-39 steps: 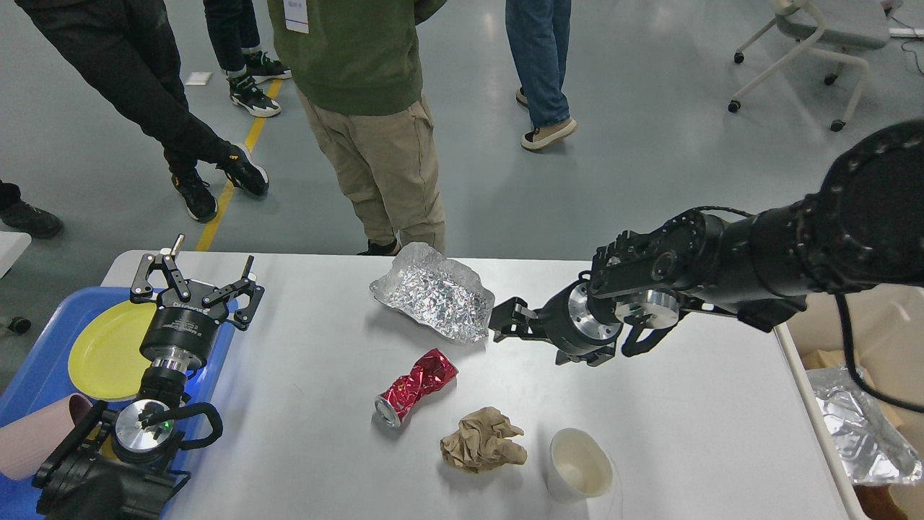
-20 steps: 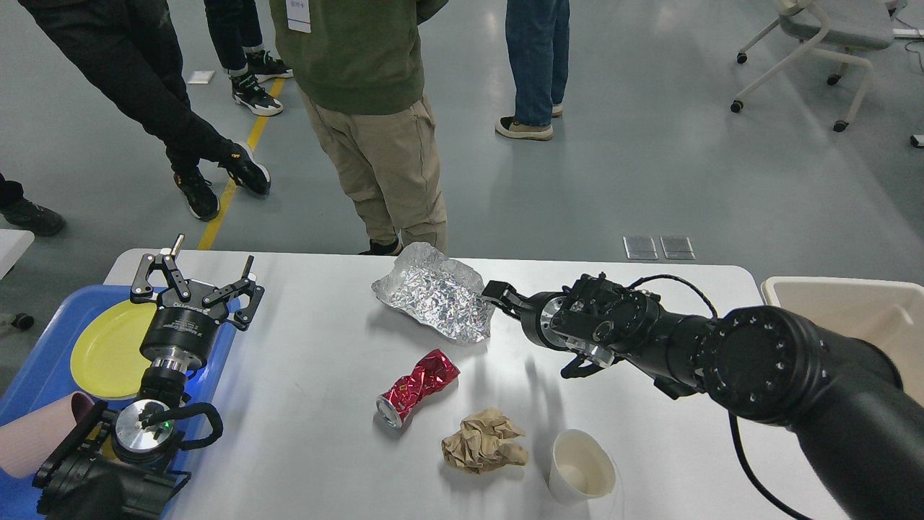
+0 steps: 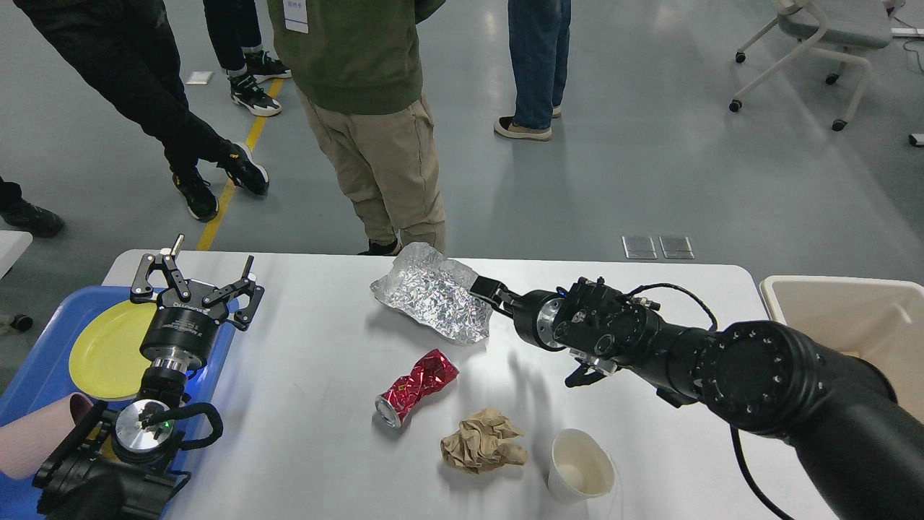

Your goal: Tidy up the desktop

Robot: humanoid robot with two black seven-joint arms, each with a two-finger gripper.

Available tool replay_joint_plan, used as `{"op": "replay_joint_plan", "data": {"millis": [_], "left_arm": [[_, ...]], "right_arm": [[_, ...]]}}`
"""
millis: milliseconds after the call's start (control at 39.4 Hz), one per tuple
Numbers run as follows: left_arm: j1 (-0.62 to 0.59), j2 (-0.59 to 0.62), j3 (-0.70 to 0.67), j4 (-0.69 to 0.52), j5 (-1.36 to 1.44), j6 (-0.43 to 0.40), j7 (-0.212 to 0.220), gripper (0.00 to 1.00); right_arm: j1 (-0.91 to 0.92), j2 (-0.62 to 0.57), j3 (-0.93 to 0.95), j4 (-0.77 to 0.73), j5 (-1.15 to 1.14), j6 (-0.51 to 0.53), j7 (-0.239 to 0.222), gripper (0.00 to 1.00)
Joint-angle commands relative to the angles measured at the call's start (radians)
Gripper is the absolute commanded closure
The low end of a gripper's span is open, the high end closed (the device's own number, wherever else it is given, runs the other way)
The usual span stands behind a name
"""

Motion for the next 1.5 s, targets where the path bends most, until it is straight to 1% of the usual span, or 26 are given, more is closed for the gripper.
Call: {"op": "replay_joint_plan", "data": {"millis": [0, 76, 152, 254, 380, 482, 660, 862, 989, 1040, 1167, 1319, 1471], "left_arm": [[0.0, -0.001, 0.0, 0.0, 0.0, 0.0, 0.0, 0.04], [0.0, -0.001, 0.0, 0.0, 0.0, 0.001, 0.0, 0.04], [0.0, 0.001, 0.0, 0.0, 0.0, 0.0, 0.0, 0.04], [0.0, -0.001, 0.0, 0.0, 0.0, 0.001, -0.002, 0.04], [0.0, 0.001, 0.0, 0.0, 0.0, 0.001, -0.002, 0.04], [0.0, -0.001, 0.0, 0.0, 0.0, 0.001, 0.0, 0.04], [0.0, 0.001, 0.0, 0.0, 0.0, 0.001, 0.0, 0.04], [0.0, -0.001, 0.0, 0.0, 0.0, 0.0, 0.0, 0.04], [0.0, -0.001, 0.0, 0.0, 0.0, 0.001, -0.002, 0.04], [0.0, 0.001, 0.0, 0.0, 0.0, 0.001, 0.0, 0.04], [0.0, -0.001, 0.0, 0.0, 0.0, 0.0, 0.0, 0.04], [0.0, -0.001, 0.0, 0.0, 0.0, 0.0, 0.0, 0.04], [0.0, 0.001, 0.0, 0.0, 0.0, 0.0, 0.0, 0.04]], "right_arm": [[-0.007, 0.002, 0.002, 0.036, -0.021, 0.001, 0.091, 0.0], [-0.007, 0.002, 0.005, 0.041, -0.021, 0.001, 0.095, 0.0], [-0.007, 0.002, 0.017, 0.044, -0.021, 0.003, 0.089, 0.0], [-0.007, 0.002, 0.027, 0.044, -0.021, 0.01, 0.064, 0.0], [-0.002, 0.003, 0.027, 0.045, -0.023, 0.012, 0.053, 0.0], [0.004, 0.005, 0.028, 0.05, -0.023, 0.012, 0.033, 0.0], [0.027, 0.006, 0.031, 0.067, -0.021, 0.015, 0.012, 0.0], [0.126, -0.024, 0.02, 0.18, -0.017, 0.027, -0.045, 0.0], [0.186, -0.066, 0.016, 0.263, -0.012, 0.029, -0.065, 0.0], [0.244, -0.101, -0.002, 0.344, -0.012, 0.033, -0.071, 0.0], [0.318, -0.138, -0.045, 0.427, -0.009, 0.099, -0.076, 0.0], [0.419, -0.186, -0.095, 0.516, -0.009, 0.242, -0.076, 0.0], [0.554, -0.227, -0.2, 0.628, -0.009, 0.369, -0.076, 0.0]]}}
